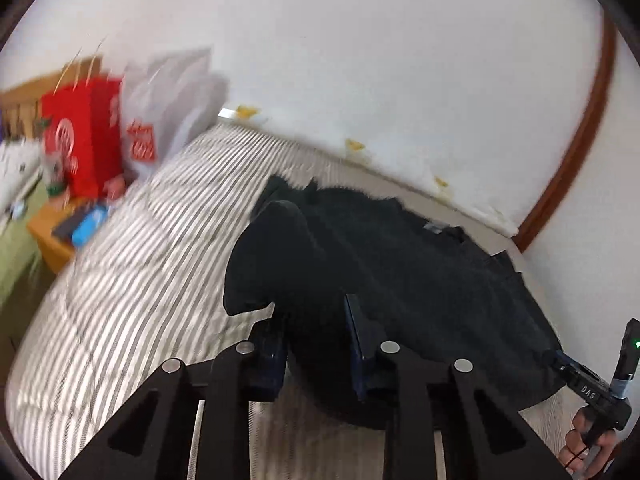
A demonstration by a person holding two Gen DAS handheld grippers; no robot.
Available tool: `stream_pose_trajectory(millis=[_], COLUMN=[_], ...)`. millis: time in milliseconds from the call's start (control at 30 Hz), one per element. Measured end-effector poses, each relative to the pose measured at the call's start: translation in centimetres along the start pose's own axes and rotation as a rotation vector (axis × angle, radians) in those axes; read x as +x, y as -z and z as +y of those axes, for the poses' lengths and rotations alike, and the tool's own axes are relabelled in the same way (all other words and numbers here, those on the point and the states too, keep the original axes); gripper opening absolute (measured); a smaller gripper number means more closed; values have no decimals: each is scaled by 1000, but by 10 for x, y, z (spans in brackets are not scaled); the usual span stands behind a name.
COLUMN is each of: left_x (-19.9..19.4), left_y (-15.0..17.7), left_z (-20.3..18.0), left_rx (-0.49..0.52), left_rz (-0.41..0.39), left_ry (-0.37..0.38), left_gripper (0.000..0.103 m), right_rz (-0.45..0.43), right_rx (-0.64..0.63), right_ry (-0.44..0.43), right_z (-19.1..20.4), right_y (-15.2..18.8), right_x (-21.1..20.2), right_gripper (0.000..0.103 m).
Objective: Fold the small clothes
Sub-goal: 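Grasp one side of the sweatshirt with the left tool and fold it inward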
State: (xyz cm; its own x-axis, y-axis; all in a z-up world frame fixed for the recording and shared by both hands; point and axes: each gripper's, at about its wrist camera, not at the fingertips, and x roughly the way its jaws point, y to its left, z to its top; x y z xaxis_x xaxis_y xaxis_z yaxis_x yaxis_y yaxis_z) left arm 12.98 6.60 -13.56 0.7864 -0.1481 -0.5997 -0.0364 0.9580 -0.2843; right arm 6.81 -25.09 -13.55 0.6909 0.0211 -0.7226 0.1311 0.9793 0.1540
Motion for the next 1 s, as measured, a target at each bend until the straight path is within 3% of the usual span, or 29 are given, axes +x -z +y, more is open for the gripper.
stream_pose_trajectory(millis=[233, 367, 600, 833, 867, 1000], left_x=[-15, -14, 25, 67, 69, 52], left_y=[-22, -22, 19, 59, 58, 53], left_z=[-79, -139, -216, -226, -225, -210], left_rx=[164, 282, 418, 459, 458, 443], left_rz=[-76, -80, 63, 219, 232, 256], left_ry=[101, 183, 329, 359, 375, 473], left_gripper=[21, 20, 14, 13, 14, 44], right_rz=[-46, -60, -60, -45, -47, -53], right_rx=[41, 83, 134, 137, 131, 97], right_ry=[23, 36, 52, 27, 14, -52], right_z=[-29, -51, -82, -92, -90, -73], right_y=[-1, 4, 17, 17, 13, -10], right_x=[-25, -36, -43, -38, -37, -30], right_gripper=[57, 57, 57, 57, 57, 62])
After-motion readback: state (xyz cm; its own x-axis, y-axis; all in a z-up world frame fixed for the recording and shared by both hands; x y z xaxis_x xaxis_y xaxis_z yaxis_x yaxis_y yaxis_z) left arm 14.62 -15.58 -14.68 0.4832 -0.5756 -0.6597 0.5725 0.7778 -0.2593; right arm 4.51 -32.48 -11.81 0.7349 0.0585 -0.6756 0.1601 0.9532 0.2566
